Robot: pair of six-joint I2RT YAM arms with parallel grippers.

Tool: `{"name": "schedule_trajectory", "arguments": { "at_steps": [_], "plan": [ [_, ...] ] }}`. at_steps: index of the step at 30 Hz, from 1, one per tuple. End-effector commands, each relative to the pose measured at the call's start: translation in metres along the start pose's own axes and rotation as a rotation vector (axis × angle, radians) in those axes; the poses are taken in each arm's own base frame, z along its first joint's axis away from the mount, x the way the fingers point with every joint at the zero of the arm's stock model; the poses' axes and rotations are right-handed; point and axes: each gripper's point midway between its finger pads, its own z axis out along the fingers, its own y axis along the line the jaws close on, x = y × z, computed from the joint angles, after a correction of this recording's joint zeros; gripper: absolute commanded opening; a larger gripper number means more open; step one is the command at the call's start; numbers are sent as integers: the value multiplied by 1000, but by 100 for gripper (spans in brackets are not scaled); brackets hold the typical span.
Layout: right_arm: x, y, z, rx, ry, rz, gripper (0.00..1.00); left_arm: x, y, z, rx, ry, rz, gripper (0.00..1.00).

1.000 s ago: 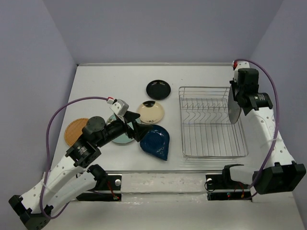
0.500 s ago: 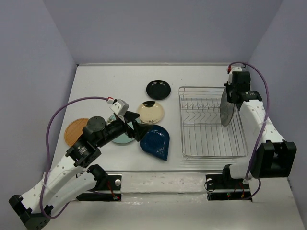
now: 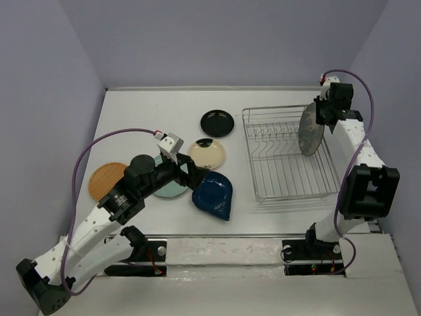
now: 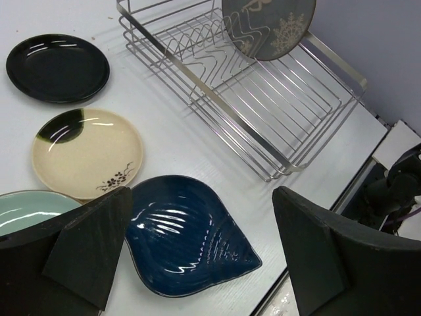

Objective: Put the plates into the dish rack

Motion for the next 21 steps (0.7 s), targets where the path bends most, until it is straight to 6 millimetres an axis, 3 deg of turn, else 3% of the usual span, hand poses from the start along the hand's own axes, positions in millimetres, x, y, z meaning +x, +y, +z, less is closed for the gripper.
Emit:
{"name": "schedule_trajectory", "arguments": {
  "at_steps": [1, 2, 6, 7, 10, 15, 21],
  "plan": [
    [-38, -6, 16, -7, -128, 49, 15, -18, 8, 3, -40, -51, -2, 99],
    [-36, -5, 20, -7, -118, 65, 19, -17, 9, 4, -45, -49, -9, 99],
    [-32, -13, 22, 38, -105, 135, 65, -18, 16, 8, -67, -51, -40, 99],
    [-32, -14, 20, 44, -109, 152, 70, -17, 18, 9, -74, -49, -49, 99],
    [-36, -17, 12, 63, -124, 215, 81, -8, 25, 14, -102, -22, -92, 99],
    [-59, -9, -25, 0, -204, 379, 87, 20, 51, 16, -261, 55, -245, 99],
    [-73, 14, -69, -154, -277, 515, 96, 84, 59, -3, -324, 206, -373, 99]
  ]
}}
